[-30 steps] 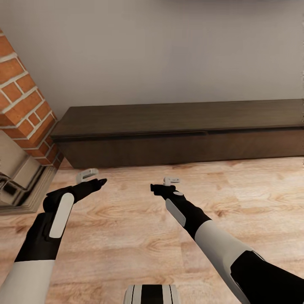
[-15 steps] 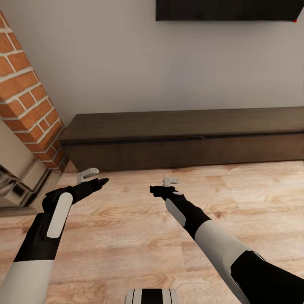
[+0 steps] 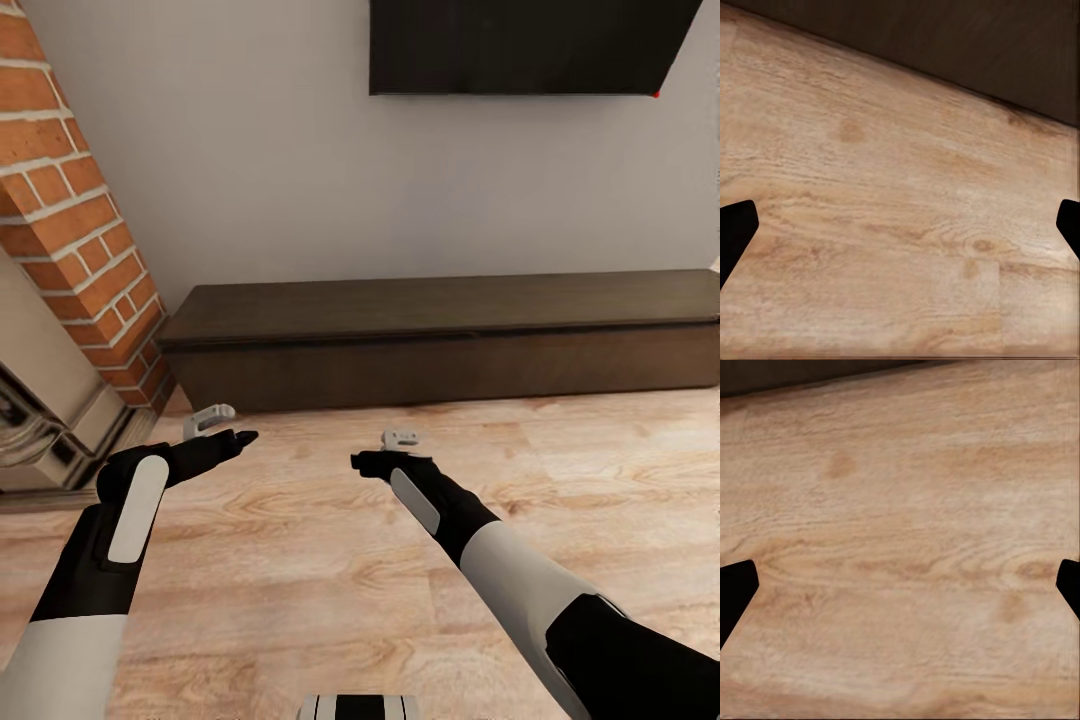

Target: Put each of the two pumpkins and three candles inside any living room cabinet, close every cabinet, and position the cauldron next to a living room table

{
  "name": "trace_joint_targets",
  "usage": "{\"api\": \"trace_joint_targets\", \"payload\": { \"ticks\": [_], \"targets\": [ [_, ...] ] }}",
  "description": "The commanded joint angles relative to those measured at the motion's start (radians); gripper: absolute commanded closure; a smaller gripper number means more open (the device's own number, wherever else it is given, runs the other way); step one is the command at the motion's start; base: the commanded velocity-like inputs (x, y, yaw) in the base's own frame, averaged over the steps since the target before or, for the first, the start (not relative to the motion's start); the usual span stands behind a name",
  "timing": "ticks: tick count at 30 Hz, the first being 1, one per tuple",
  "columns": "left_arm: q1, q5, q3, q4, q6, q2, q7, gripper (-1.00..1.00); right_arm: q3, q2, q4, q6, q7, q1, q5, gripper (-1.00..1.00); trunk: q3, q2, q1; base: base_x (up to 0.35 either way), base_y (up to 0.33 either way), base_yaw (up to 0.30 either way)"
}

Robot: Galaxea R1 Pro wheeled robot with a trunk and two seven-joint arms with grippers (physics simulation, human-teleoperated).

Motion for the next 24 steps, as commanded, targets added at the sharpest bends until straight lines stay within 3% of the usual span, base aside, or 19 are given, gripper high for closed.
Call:
{"api": "trace_joint_targets", "payload": {
  "ticks": [1, 13, 14, 16, 24],
  "targets": [
    [-0.001, 0.011, 0.000, -0.001, 0.004, 0.000, 0.009, -1.00, 0.005, -0.001, -0.002, 0.010, -0.010, -0.001, -0.012, -1.00, 0.003, 0.000, -0.001, -0.082, 0.000, 0.000],
    [-0.001, 0.013, 0.000, 0.001, 0.006, -0.007, 0.009, -1.00, 0.004, -0.001, -0.023, 0.054, -0.009, -0.001, -0.019, -1.00, 0.050, 0.003, -0.006, -0.010, 0.000, 0.000],
    [-0.001, 0.013, 0.000, 0.002, 0.010, -0.008, 0.009, -1.00, -0.002, -0.001, -0.024, 0.066, -0.005, -0.001, -0.054, -1.00, 0.053, 0.003, -0.007, 0.000, 0.000, 0.000],
    [-0.001, 0.012, 0.000, 0.001, 0.026, -0.009, 0.009, -1.00, -0.004, -0.001, -0.024, 0.088, -0.002, -0.001, -0.077, -1.00, 0.061, 0.003, -0.008, 0.000, 0.000, 0.000],
    [-0.001, 0.011, 0.000, 0.001, 0.035, -0.010, 0.009, -1.00, -0.005, 0.000, -0.025, 0.100, -0.002, -0.001, -0.090, -1.00, 0.092, 0.005, -0.011, -0.013, 0.000, 0.000]
  ]
}}
